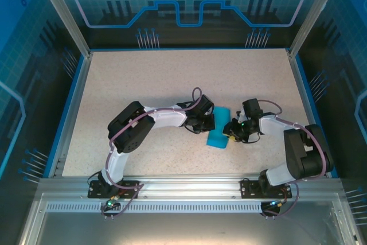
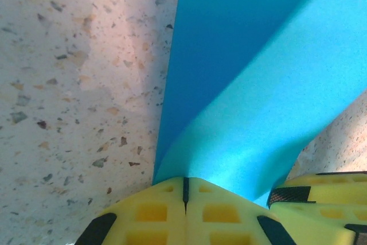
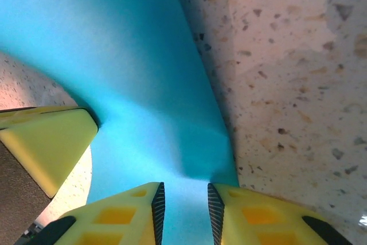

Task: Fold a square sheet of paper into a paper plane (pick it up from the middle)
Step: Fold the square sheet of paper in half at the center of the table.

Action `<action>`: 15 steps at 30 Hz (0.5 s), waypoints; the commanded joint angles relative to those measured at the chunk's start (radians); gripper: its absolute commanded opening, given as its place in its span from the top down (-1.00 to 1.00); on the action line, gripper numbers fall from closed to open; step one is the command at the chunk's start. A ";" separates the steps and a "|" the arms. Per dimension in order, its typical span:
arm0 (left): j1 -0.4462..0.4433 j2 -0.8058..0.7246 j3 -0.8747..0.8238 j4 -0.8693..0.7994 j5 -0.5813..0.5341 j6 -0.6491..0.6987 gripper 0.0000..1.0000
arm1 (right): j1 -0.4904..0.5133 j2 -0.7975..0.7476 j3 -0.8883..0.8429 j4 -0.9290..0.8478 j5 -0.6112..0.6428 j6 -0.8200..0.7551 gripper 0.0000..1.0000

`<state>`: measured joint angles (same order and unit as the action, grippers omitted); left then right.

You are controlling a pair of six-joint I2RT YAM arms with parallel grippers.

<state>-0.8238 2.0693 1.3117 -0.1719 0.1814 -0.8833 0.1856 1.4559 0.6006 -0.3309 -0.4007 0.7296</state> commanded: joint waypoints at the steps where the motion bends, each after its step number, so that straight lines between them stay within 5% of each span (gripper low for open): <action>1: -0.008 0.041 0.007 -0.073 0.009 0.023 1.00 | 0.020 -0.071 -0.016 -0.047 0.054 0.007 0.37; 9: -0.008 0.041 0.014 -0.081 0.013 0.030 1.00 | 0.064 -0.140 -0.045 -0.013 -0.095 -0.029 0.33; 15: -0.009 0.040 0.014 -0.084 0.014 0.035 1.00 | 0.069 -0.070 -0.080 -0.007 -0.034 -0.016 0.34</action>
<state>-0.8242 2.0701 1.3159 -0.1795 0.1818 -0.8688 0.2428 1.3556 0.5449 -0.3302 -0.4515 0.7147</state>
